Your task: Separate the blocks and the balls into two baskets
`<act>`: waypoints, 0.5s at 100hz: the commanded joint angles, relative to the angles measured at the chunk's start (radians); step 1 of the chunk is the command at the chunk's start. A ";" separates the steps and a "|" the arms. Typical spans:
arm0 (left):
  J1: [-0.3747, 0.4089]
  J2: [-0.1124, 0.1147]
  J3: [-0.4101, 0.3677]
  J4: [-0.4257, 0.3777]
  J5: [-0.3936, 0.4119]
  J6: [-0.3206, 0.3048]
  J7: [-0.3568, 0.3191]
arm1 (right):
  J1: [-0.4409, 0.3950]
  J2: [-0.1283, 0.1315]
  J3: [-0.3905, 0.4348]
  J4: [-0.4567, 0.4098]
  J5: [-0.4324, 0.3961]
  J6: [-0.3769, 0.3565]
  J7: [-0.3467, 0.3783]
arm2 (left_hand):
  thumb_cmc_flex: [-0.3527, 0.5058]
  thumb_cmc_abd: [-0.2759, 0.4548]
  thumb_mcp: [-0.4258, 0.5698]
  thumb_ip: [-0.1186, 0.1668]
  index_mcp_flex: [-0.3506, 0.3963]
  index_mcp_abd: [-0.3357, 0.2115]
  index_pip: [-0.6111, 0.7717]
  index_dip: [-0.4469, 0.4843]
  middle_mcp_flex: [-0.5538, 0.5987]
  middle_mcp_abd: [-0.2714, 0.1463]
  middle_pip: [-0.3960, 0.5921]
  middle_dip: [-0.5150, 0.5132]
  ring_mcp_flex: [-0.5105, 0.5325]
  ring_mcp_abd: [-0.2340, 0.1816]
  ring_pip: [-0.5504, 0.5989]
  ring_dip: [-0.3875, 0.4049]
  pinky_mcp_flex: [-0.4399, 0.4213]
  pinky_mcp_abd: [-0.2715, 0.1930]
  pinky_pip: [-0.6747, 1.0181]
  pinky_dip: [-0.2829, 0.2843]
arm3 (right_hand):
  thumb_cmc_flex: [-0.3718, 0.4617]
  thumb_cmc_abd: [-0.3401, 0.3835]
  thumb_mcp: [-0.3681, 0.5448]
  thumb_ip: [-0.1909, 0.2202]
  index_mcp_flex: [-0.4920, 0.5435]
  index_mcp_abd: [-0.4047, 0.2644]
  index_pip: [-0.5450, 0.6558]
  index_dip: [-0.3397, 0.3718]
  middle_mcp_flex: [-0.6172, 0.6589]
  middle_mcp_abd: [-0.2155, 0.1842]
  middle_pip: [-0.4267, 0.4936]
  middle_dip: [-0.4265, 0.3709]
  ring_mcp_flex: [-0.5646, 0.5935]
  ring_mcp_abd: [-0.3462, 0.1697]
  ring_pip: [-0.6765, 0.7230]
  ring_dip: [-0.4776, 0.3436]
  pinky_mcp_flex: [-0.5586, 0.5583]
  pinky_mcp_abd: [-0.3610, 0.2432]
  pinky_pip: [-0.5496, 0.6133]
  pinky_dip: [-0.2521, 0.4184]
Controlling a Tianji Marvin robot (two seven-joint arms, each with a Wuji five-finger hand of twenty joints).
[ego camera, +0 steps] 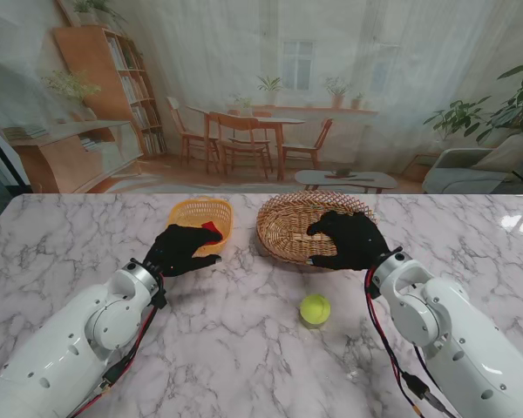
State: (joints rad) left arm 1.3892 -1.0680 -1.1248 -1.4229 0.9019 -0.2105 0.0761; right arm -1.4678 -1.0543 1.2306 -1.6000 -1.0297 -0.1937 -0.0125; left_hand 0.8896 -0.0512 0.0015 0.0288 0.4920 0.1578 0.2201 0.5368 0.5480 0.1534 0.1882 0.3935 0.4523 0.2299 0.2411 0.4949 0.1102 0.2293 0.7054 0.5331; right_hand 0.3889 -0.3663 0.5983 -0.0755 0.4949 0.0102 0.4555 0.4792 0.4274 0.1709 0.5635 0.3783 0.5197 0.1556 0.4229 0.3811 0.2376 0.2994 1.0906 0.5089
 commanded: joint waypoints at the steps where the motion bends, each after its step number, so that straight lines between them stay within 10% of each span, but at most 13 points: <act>1: 0.000 0.000 -0.001 0.001 -0.001 0.002 -0.011 | -0.029 0.005 -0.007 -0.016 -0.024 -0.010 -0.007 | 0.002 0.043 -0.021 -0.020 -0.015 -0.004 -0.015 -0.010 0.002 -0.005 -0.007 0.013 -0.007 -0.003 -0.019 0.003 -0.020 0.029 -0.026 0.013 | -0.013 0.039 -0.027 0.017 0.017 -0.013 -0.019 0.022 0.005 0.000 -0.026 -0.004 0.003 0.016 -0.060 -0.013 -0.010 0.034 -0.012 -0.012; 50: 0.001 0.000 -0.002 0.001 -0.002 0.006 -0.013 | -0.111 0.016 -0.064 0.008 -0.082 -0.029 -0.059 | 0.002 0.044 -0.022 -0.020 -0.014 -0.006 -0.015 -0.010 0.003 -0.007 -0.008 0.013 -0.008 -0.003 -0.019 0.002 -0.021 0.030 -0.028 0.013 | -0.039 0.020 -0.054 0.021 0.008 -0.005 -0.032 0.027 0.025 -0.008 -0.031 0.005 0.027 0.012 -0.058 -0.008 0.004 0.042 -0.011 -0.020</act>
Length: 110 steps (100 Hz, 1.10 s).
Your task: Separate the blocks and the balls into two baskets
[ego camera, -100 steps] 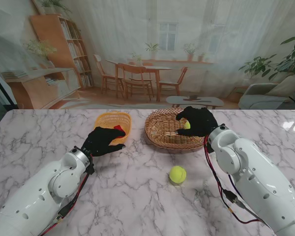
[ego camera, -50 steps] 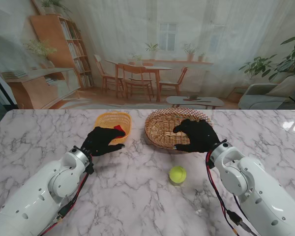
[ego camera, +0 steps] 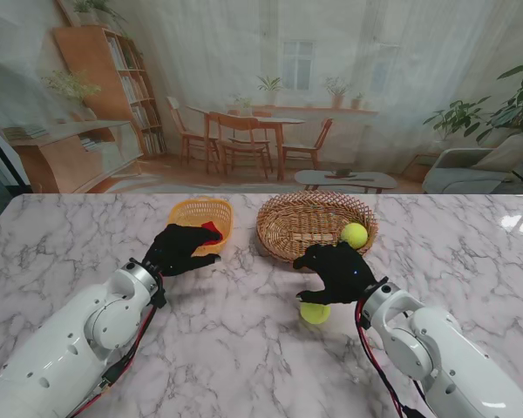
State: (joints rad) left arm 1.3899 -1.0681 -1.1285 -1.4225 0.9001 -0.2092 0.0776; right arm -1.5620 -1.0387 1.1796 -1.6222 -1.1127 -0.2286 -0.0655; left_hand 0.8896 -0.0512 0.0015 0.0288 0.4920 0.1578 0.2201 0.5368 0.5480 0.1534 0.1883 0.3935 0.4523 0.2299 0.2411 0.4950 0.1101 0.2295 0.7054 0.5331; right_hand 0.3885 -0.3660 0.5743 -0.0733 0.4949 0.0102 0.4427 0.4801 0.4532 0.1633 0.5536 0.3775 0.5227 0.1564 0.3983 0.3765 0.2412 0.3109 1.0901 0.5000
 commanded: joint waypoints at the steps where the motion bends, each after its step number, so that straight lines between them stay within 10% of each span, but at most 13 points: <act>1: 0.000 0.000 0.001 0.000 0.000 0.005 -0.014 | -0.017 0.000 -0.015 0.032 0.002 0.007 -0.008 | 0.003 0.043 -0.021 -0.020 -0.013 -0.004 -0.014 -0.010 0.004 -0.007 -0.008 0.013 -0.007 -0.001 -0.019 0.002 -0.020 0.030 -0.028 0.013 | -0.039 0.019 -0.030 0.018 0.008 -0.005 -0.018 0.026 -0.001 0.000 -0.020 0.006 0.023 0.010 -0.033 -0.004 0.000 0.030 -0.010 -0.011; 64: -0.001 0.000 0.000 0.002 0.004 0.008 -0.011 | -0.028 0.004 -0.103 0.124 -0.027 0.110 -0.070 | 0.003 0.037 -0.022 -0.020 -0.013 -0.004 -0.014 -0.010 0.005 -0.007 -0.008 0.013 -0.007 0.000 -0.019 0.003 -0.020 0.030 -0.028 0.014 | -0.086 -0.143 0.106 0.004 0.061 0.035 0.010 0.034 0.033 0.009 0.121 0.138 0.083 -0.007 0.208 0.130 0.112 -0.025 0.128 0.043; 110: -0.002 0.000 -0.002 0.006 0.010 0.004 -0.002 | 0.010 -0.005 -0.168 0.181 0.007 0.155 -0.120 | 0.003 0.032 -0.021 -0.019 -0.011 -0.005 -0.014 -0.009 0.007 -0.006 -0.007 0.013 -0.005 -0.001 -0.019 0.002 -0.019 0.033 -0.029 0.014 | 0.101 -0.242 0.381 -0.011 0.165 0.045 0.143 0.067 0.147 0.005 0.260 0.209 0.278 -0.071 0.515 0.271 0.445 -0.185 0.357 0.117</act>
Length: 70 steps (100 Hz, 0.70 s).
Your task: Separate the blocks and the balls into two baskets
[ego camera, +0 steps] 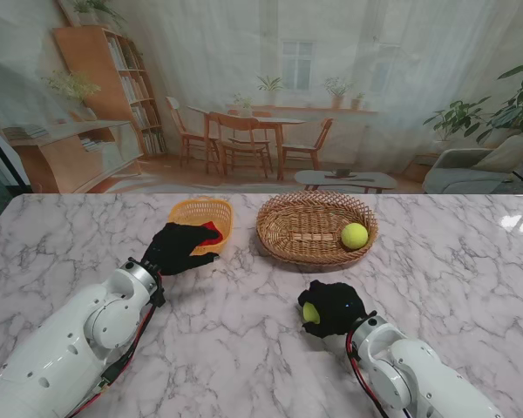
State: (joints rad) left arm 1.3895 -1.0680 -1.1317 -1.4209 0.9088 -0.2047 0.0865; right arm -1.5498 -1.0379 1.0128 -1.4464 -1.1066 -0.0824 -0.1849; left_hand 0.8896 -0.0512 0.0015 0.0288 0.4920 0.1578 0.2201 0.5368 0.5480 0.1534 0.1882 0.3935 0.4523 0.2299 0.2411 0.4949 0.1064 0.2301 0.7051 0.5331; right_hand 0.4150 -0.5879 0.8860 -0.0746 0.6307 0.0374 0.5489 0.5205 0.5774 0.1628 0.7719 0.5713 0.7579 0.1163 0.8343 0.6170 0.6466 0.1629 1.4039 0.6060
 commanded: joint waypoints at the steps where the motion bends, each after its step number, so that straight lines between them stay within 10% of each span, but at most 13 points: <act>1: -0.001 0.000 0.001 0.004 0.001 0.000 -0.011 | -0.002 -0.006 -0.002 0.005 0.002 0.010 -0.001 | 0.002 0.032 -0.021 -0.019 -0.012 -0.004 -0.014 -0.010 0.007 -0.006 -0.007 0.013 -0.005 -0.001 -0.019 0.002 -0.016 0.031 -0.029 0.014 | 0.082 -0.020 0.074 -0.011 0.030 0.017 0.040 0.027 0.025 0.005 0.043 0.016 0.046 -0.032 0.081 0.031 0.043 -0.038 0.044 0.010; 31: -0.001 -0.001 0.000 0.004 -0.001 0.000 -0.010 | -0.046 -0.010 0.066 -0.060 -0.012 -0.015 -0.023 | 0.001 0.036 -0.021 -0.019 -0.011 -0.005 -0.014 -0.010 0.006 -0.006 -0.008 0.013 -0.005 -0.001 -0.019 0.002 -0.016 0.031 -0.029 0.014 | 0.232 -0.031 0.094 -0.103 0.028 -0.009 0.195 -0.099 0.076 -0.004 0.064 0.034 0.100 -0.042 0.108 0.034 0.106 -0.066 0.060 -0.008; 70: -0.002 -0.002 -0.001 0.007 -0.010 -0.005 -0.006 | -0.053 -0.007 0.132 -0.114 -0.037 -0.076 -0.007 | 0.001 0.037 -0.021 -0.019 -0.007 -0.006 -0.012 -0.008 0.006 -0.006 -0.008 0.012 -0.006 -0.001 -0.020 0.001 -0.017 0.031 -0.030 0.014 | 0.243 -0.024 0.086 -0.110 0.030 -0.015 0.217 -0.116 0.083 -0.008 0.061 0.035 0.098 -0.040 0.105 0.032 0.105 -0.063 0.056 -0.011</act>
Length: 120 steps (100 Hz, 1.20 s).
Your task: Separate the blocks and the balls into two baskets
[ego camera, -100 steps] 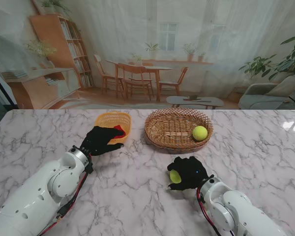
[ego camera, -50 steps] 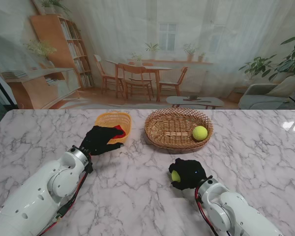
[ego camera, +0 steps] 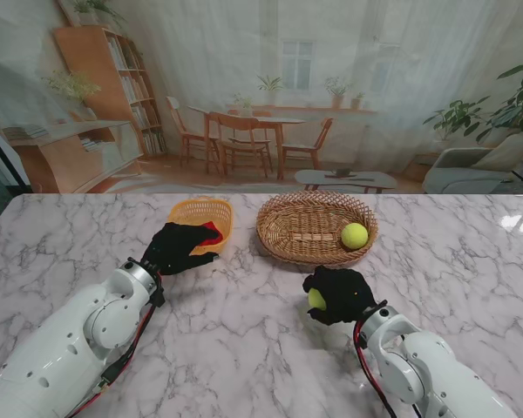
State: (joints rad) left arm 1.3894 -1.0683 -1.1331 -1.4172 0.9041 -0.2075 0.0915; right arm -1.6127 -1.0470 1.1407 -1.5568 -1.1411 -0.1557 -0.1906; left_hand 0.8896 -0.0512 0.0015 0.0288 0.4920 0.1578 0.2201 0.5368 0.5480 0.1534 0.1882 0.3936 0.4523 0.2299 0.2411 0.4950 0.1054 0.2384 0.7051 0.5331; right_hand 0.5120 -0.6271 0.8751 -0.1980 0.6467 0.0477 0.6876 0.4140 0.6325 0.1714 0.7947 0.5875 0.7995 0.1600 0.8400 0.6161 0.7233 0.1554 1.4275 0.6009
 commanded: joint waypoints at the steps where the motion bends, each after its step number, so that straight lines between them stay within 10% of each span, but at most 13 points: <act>1: -0.002 -0.002 0.000 0.004 -0.006 -0.002 -0.011 | 0.012 0.002 0.004 -0.003 -0.002 -0.004 -0.001 | 0.000 0.037 -0.021 -0.019 -0.007 -0.006 -0.012 -0.008 0.006 -0.006 -0.008 0.012 -0.006 -0.002 -0.020 0.001 -0.017 0.022 -0.030 0.014 | 0.146 0.015 0.097 0.013 0.014 -0.025 0.079 -0.010 0.028 -0.017 0.038 0.019 0.057 -0.084 0.099 0.033 0.028 -0.055 0.032 -0.006; 47: -0.001 -0.001 0.002 0.000 -0.006 -0.002 -0.019 | 0.168 -0.002 -0.037 0.016 0.057 -0.036 0.100 | -0.001 0.037 -0.022 -0.020 -0.005 -0.007 -0.010 -0.008 0.007 -0.006 -0.008 0.013 -0.006 -0.001 -0.020 0.001 -0.016 0.020 -0.031 0.014 | 0.130 0.032 0.087 0.017 0.012 -0.028 0.081 -0.018 0.024 -0.019 0.027 0.020 0.051 -0.082 0.087 0.030 0.015 -0.048 0.019 -0.009; 120: -0.001 -0.001 0.003 0.000 -0.008 -0.003 -0.022 | 0.628 -0.054 -0.358 0.380 0.284 0.049 0.136 | -0.001 0.040 -0.022 -0.020 -0.005 -0.006 -0.011 -0.008 0.007 -0.006 -0.008 0.013 -0.006 -0.001 -0.020 0.001 -0.016 0.022 -0.031 0.015 | 0.123 0.064 0.077 0.017 -0.012 -0.041 0.085 -0.023 -0.013 -0.031 0.016 0.015 0.020 -0.092 0.041 0.016 -0.030 -0.030 -0.032 -0.014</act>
State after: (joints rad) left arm 1.3894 -1.0683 -1.1326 -1.4170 0.8976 -0.2083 0.0837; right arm -1.0173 -1.0859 0.7801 -1.2041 -0.8518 -0.1171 -0.0574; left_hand 0.8896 -0.0512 0.0015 0.0288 0.4920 0.1578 0.2201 0.5368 0.5480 0.1531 0.1881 0.3936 0.4523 0.2298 0.2411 0.4950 0.1036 0.2386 0.7049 0.5332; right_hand 0.5132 -0.6269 0.8696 -0.2013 0.6458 0.0401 0.6984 0.3995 0.6381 0.1643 0.7947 0.5875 0.8012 0.1600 0.8343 0.6160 0.7137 0.1559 1.4114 0.6004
